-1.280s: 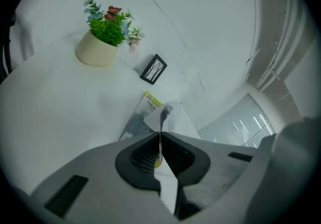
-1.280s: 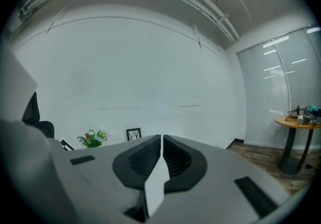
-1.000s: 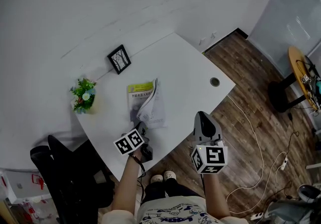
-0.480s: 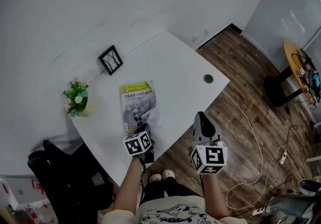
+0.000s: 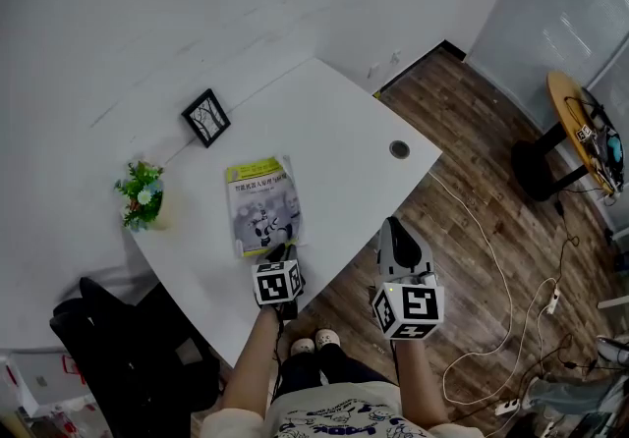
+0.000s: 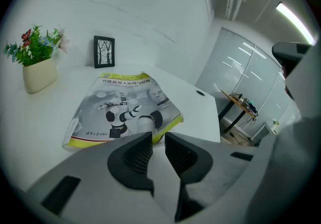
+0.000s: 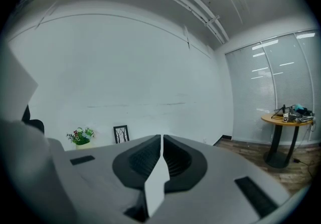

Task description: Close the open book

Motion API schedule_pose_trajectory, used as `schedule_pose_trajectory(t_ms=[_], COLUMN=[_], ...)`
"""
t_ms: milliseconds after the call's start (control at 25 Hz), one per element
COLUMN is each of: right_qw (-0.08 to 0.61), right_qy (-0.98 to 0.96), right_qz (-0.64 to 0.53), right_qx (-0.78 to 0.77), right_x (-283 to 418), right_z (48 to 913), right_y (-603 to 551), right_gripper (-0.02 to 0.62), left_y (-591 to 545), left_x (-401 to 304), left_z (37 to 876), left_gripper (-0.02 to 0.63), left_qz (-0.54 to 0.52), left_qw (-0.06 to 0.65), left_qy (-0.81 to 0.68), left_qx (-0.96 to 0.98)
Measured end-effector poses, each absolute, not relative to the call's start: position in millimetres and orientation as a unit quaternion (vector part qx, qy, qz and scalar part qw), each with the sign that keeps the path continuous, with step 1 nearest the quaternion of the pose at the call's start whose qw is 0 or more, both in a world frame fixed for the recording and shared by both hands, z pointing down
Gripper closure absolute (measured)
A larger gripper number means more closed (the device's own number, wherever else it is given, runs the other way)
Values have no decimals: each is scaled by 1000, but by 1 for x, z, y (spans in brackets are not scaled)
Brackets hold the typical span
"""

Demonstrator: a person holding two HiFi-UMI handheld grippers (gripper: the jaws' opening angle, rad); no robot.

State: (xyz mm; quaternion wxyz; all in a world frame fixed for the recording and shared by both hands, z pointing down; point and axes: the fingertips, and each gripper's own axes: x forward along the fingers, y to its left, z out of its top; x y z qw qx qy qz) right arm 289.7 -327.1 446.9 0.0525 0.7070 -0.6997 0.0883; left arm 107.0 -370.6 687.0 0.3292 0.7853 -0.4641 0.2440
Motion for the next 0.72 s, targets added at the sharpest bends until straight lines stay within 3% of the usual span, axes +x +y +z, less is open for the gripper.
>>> schedule_pose_trajectory(t_ms=[720], right_qw=[39], right_qy=[-723], right_qz=[78], right_qx=[686], right_x=[264], right_z=[427], right_y=[-326], right_gripper=[558], left_y=[-364], left_x=[111], left_z=[633], left_gripper=[502], left_qz=[200], left_qw=[300], left_qy=[-447], left_qx=[818])
